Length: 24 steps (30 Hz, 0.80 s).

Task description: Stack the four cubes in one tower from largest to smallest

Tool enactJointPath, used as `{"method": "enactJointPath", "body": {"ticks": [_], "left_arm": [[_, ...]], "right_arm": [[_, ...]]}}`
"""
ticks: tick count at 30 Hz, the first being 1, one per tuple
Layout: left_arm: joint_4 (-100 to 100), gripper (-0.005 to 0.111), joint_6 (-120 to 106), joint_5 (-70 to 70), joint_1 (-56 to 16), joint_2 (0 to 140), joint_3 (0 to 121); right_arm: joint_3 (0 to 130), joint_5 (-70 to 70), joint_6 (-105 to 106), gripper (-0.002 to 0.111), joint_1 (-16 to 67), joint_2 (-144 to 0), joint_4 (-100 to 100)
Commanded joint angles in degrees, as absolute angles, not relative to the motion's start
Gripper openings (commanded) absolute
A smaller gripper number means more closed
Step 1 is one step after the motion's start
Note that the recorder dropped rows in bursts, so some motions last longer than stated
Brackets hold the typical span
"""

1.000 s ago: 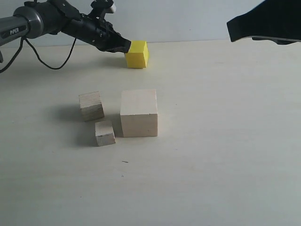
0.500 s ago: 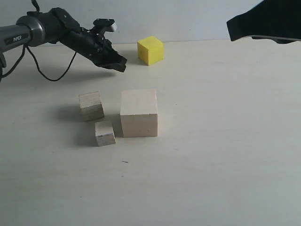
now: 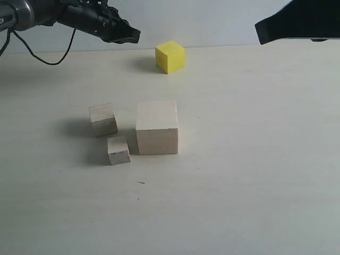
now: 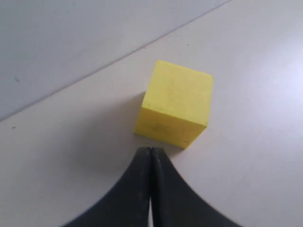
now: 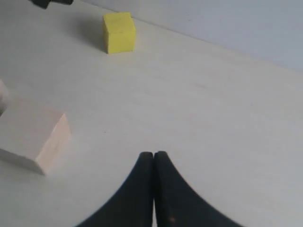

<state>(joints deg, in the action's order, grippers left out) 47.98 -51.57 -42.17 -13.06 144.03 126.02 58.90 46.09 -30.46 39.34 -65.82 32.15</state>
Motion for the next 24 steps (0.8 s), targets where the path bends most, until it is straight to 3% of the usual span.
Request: {"method": "enactJointPath", "body": {"ticks": [1,15,24], "left_arm": [[48.23,0.000,-48.86,-49.65,-11.39,143.15,126.08],[46.41,0.000,-46.02,-53.80,-6.33,128.88,115.87],[42.31,0.000,-46.21,-46.97,-6.09,118.27,100.32]], "right_arm": [[58.69,36.27,-34.96,0.000,36.34,-69.49,39.41],[58.80,4.16,-36.58,0.000,13.91,-90.68,32.14],[70.44,-4.44,-36.56,0.000,9.34,-112.00,30.49]]}}
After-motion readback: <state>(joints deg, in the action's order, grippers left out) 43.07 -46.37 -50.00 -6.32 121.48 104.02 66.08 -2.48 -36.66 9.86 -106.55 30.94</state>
